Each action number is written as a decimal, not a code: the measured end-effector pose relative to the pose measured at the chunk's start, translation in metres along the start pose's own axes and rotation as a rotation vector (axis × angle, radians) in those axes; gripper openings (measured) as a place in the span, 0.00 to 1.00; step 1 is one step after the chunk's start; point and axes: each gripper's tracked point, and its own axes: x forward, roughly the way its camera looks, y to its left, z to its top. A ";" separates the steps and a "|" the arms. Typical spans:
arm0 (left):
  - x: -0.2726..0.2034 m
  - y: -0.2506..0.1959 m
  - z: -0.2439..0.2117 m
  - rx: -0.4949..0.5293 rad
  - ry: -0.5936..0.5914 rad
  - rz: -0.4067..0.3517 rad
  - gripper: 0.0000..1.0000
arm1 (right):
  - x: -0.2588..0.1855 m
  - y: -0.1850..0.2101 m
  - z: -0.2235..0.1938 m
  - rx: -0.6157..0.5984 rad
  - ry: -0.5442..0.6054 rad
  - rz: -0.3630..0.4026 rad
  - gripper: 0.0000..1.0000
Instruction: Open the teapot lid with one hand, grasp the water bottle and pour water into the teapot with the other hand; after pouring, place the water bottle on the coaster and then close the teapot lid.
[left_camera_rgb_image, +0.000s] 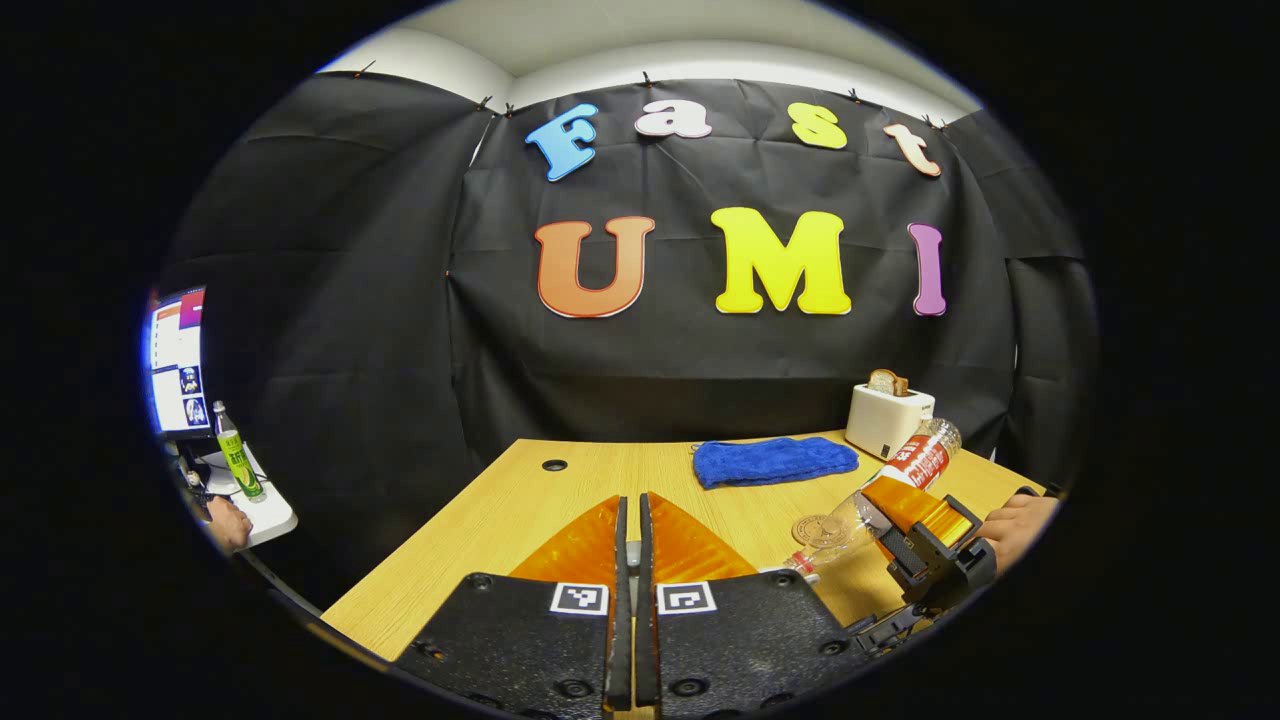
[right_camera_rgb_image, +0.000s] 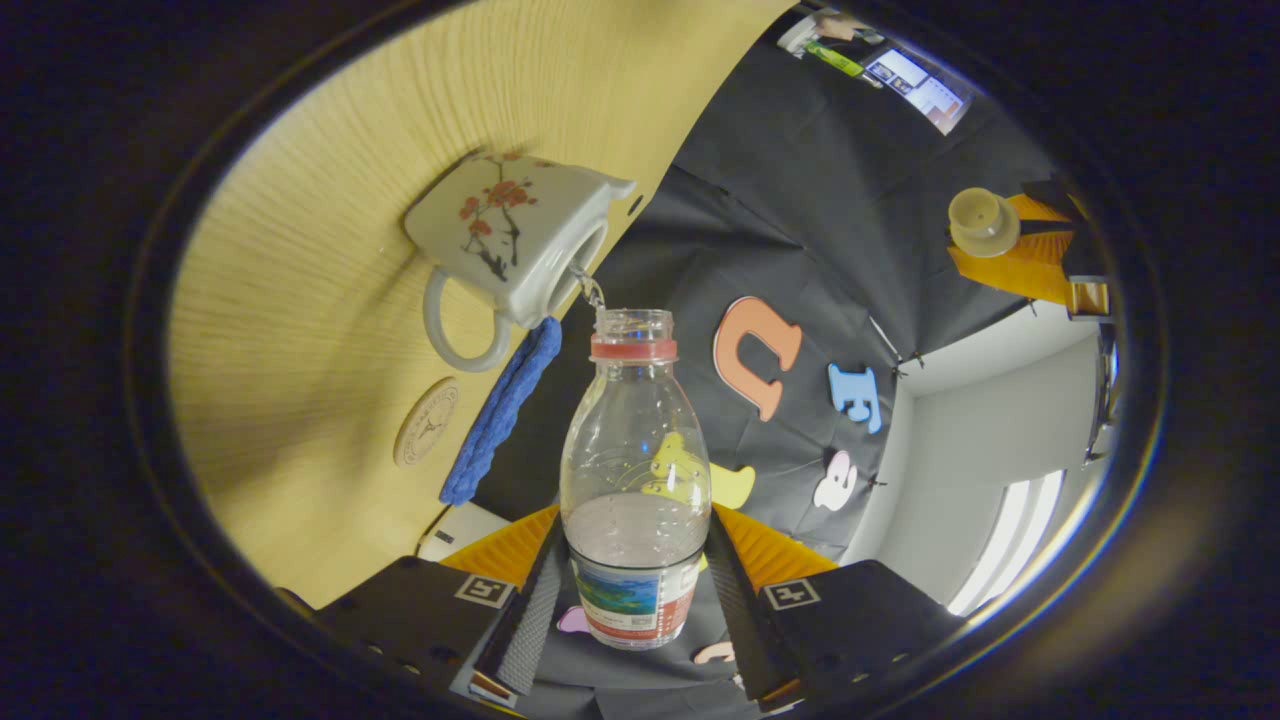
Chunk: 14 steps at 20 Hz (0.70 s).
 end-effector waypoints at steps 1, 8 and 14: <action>0.000 0.000 -0.001 0.002 0.001 0.000 0.04 | -0.002 -0.002 -0.001 -0.018 -0.002 -0.010 0.75; 0.000 0.000 -0.001 0.016 0.004 -0.004 0.04 | 0.005 -0.020 -0.005 -0.087 -0.031 -0.062 0.75; 0.000 0.001 0.000 0.032 -0.002 -0.001 0.04 | 0.005 -0.022 -0.007 -0.078 -0.035 -0.067 0.75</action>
